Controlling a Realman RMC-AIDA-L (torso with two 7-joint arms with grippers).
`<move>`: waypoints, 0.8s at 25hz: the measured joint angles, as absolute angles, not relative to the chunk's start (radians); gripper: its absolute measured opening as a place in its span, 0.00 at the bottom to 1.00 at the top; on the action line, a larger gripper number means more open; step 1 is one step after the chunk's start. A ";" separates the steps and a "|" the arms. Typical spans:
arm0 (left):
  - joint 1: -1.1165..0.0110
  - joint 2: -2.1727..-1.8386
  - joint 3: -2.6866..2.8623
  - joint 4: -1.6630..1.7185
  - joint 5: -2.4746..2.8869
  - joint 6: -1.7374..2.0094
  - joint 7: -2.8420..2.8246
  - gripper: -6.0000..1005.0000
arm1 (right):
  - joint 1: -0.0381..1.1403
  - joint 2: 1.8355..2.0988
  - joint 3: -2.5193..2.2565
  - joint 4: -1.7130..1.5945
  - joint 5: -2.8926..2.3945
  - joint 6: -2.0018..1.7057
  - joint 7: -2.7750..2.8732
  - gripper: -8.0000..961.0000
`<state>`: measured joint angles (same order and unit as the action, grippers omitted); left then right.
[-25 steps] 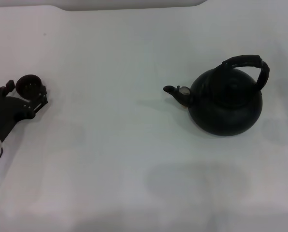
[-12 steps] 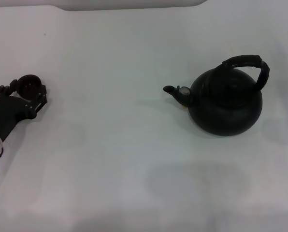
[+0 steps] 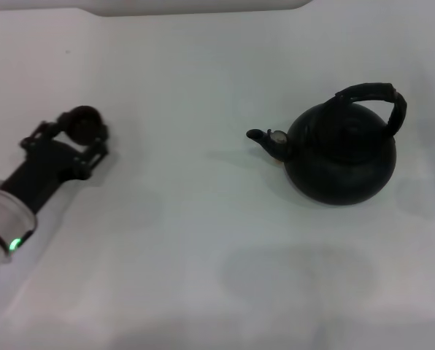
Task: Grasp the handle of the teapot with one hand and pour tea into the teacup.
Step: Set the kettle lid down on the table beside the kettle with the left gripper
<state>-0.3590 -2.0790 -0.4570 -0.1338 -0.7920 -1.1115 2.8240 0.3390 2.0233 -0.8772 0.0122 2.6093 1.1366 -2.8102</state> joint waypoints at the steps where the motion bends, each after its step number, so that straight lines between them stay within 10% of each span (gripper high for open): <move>1: -0.359 -2.079 -0.457 -0.134 -0.792 -1.112 2.824 0.69 | 0.339 2.023 -0.877 0.012 2.609 1.137 -2.810 0.90; 20: -0.357 -2.086 -0.457 -0.250 -0.424 -1.042 2.823 0.69 | 0.350 2.023 -0.879 0.011 2.609 1.137 -2.810 0.90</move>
<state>-0.3568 -2.0862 -0.4572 -0.2502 -0.4241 -1.0424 2.8226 0.3496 2.0232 -0.8789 0.0106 2.6092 1.1367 -2.8102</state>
